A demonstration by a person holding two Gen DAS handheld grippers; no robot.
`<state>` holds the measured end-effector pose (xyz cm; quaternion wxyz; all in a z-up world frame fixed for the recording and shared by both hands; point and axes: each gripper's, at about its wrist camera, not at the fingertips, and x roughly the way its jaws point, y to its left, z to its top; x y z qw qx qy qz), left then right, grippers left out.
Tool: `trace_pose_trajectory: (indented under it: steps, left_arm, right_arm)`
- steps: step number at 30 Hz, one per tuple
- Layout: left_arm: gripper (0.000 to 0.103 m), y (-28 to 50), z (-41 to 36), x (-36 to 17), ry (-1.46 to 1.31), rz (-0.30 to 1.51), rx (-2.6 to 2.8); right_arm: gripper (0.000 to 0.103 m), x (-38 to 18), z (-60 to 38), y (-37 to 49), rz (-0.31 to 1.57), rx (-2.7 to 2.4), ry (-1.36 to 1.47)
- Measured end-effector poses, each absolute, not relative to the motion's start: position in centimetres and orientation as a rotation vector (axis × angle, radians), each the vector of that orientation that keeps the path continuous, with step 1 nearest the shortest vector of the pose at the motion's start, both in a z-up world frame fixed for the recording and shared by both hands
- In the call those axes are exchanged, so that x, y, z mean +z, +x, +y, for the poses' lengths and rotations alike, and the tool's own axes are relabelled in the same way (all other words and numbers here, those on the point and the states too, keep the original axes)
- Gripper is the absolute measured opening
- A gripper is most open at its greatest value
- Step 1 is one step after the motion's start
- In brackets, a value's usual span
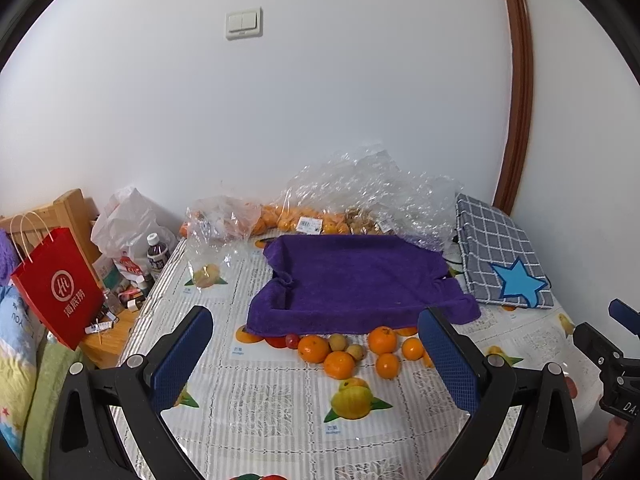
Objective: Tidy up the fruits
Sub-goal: 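Grasp the small red fruit with the left tool while the right tool grasps a kumquat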
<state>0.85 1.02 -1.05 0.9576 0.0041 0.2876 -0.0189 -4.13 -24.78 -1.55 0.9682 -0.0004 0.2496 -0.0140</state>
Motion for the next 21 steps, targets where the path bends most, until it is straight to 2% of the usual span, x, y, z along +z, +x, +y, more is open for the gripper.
trace_pose_trajectory:
  steps: [17, 21]
  left_arm:
    - [0.103, 6.5, 5.2, -12.0, 0.005, 0.758, 0.024]
    - [0.103, 7.7, 6.3, -14.2, -0.003, 0.803, 0.029]
  right_arm:
    - [0.099, -9.6, -23.8, 3.4, 0.626, -0.006, -0.054]
    - [0.091, -11.5, -23.3, 5.5, 0.679, 0.016, -0.058]
